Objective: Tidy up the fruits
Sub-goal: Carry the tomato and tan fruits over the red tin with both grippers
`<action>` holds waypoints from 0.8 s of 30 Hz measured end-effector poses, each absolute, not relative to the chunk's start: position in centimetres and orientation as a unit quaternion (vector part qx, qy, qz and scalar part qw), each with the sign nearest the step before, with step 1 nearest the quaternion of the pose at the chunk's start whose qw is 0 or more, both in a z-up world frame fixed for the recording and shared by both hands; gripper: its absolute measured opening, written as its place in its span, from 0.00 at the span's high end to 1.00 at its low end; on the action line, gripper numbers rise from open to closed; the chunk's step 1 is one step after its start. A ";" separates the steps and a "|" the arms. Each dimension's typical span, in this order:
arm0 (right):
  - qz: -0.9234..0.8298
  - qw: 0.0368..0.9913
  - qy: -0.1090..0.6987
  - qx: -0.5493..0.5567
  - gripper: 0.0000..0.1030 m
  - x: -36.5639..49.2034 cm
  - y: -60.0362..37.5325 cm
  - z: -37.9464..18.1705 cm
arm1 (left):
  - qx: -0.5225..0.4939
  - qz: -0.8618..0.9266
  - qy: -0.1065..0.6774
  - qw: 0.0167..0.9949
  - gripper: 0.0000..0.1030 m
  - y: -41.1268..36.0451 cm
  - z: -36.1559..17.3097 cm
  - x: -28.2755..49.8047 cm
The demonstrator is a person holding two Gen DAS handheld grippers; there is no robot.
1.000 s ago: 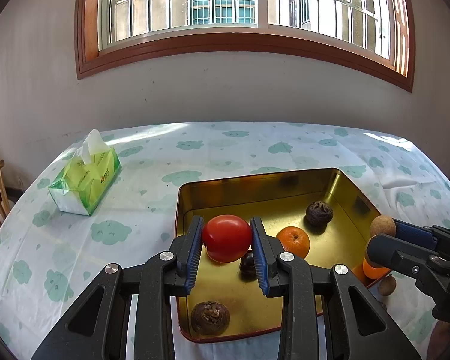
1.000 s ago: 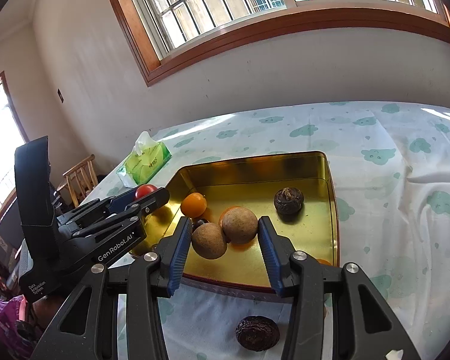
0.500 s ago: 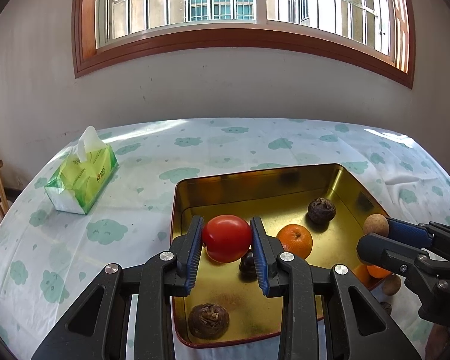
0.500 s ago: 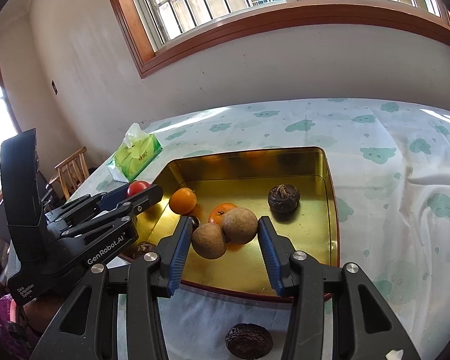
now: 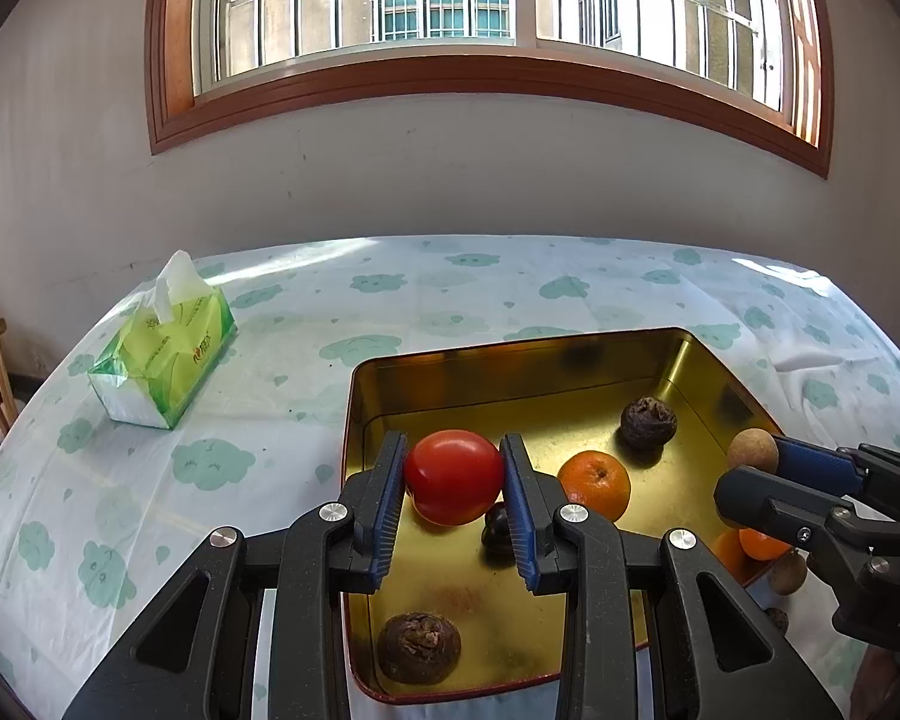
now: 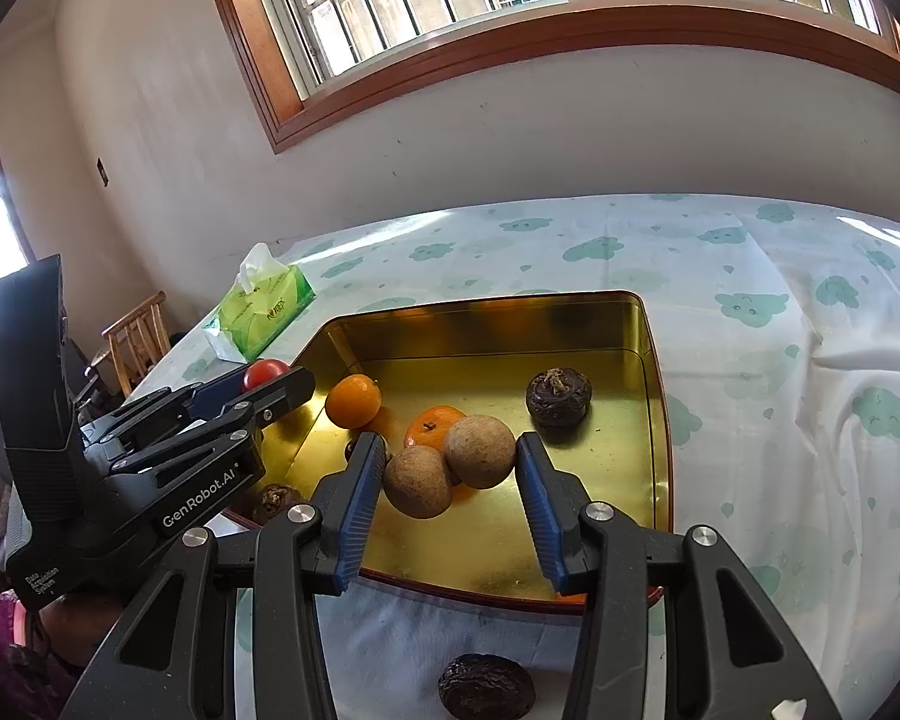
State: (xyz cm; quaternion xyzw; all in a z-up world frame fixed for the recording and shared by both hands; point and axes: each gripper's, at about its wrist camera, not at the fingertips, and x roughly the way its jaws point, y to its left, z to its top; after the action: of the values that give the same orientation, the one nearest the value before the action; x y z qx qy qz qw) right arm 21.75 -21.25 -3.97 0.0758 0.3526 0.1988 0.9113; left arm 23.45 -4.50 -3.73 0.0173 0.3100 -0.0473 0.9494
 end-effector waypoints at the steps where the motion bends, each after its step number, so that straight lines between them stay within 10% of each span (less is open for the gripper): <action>1: 0.199 0.911 0.353 0.076 0.58 21.8 -21.3 -4.0 | 0.017 -0.048 0.310 0.949 0.69 -4.5 -3.7 23.5; 24: 0.199 0.911 0.355 0.075 0.58 22.2 -21.2 -4.3 | 0.011 -0.045 0.313 0.949 0.69 -4.1 -4.2 24.1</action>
State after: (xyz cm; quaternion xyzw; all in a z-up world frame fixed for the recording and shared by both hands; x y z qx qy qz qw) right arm 22.17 -21.23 -4.29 0.0752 0.3546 0.1987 0.9105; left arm 24.07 -4.11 -4.20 0.0112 0.3128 -0.0454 0.9487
